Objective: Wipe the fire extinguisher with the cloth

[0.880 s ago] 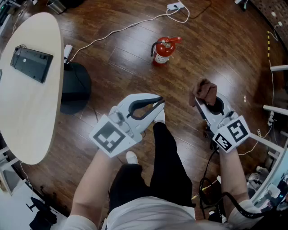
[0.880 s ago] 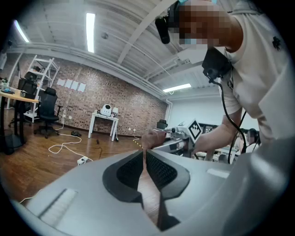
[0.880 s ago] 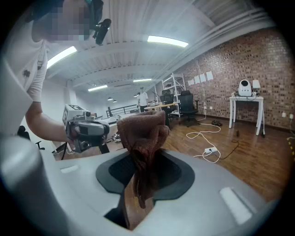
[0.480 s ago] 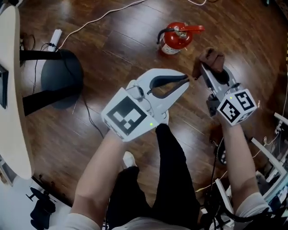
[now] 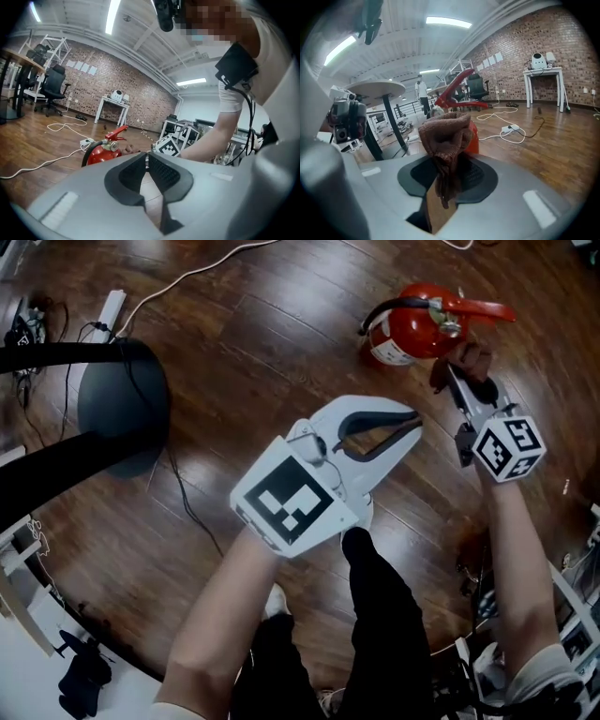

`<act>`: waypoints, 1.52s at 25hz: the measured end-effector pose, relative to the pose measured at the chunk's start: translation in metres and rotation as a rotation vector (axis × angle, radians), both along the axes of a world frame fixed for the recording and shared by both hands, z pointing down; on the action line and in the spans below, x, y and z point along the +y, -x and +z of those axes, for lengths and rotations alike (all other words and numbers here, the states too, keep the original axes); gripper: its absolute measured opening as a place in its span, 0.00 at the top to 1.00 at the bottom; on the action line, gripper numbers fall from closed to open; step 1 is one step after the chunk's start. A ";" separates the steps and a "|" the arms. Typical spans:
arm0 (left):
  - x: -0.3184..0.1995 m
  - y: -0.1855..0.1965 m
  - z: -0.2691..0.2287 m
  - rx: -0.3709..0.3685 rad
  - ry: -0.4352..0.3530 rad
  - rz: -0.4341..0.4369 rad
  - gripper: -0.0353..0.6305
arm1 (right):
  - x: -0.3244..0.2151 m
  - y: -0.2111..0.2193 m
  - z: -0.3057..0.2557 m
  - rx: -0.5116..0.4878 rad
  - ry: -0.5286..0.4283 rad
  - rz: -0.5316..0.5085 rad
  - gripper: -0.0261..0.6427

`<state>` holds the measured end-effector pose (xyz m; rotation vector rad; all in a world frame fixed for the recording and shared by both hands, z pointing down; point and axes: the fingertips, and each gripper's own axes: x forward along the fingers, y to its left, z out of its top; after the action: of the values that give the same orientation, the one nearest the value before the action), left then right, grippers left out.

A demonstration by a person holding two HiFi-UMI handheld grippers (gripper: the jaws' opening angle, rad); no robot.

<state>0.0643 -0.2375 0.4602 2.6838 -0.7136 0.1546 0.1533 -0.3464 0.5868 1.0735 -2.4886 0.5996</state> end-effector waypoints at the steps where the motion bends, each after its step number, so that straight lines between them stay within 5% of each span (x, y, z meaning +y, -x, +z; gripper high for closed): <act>1: -0.002 0.003 0.005 0.000 -0.002 -0.005 0.92 | 0.002 0.002 0.009 0.003 0.000 -0.001 0.80; 18: -0.006 0.008 0.066 0.010 0.033 -0.012 0.92 | 0.024 0.018 0.221 0.232 0.406 -0.072 0.80; 22: -0.004 0.011 0.059 -0.002 0.030 -0.013 0.92 | 0.041 0.025 0.181 0.200 0.343 -0.083 0.80; 31: 0.000 0.013 0.031 0.017 0.065 -0.025 0.92 | 0.051 0.052 -0.018 -0.027 0.066 -0.054 0.80; 38: -0.003 0.013 0.023 0.028 0.056 -0.025 0.92 | 0.027 0.064 0.002 -0.054 0.115 -0.011 0.80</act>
<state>0.0510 -0.2410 0.4830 2.6178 -0.7233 0.1284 0.0894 -0.3196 0.5885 1.0131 -2.4701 0.7685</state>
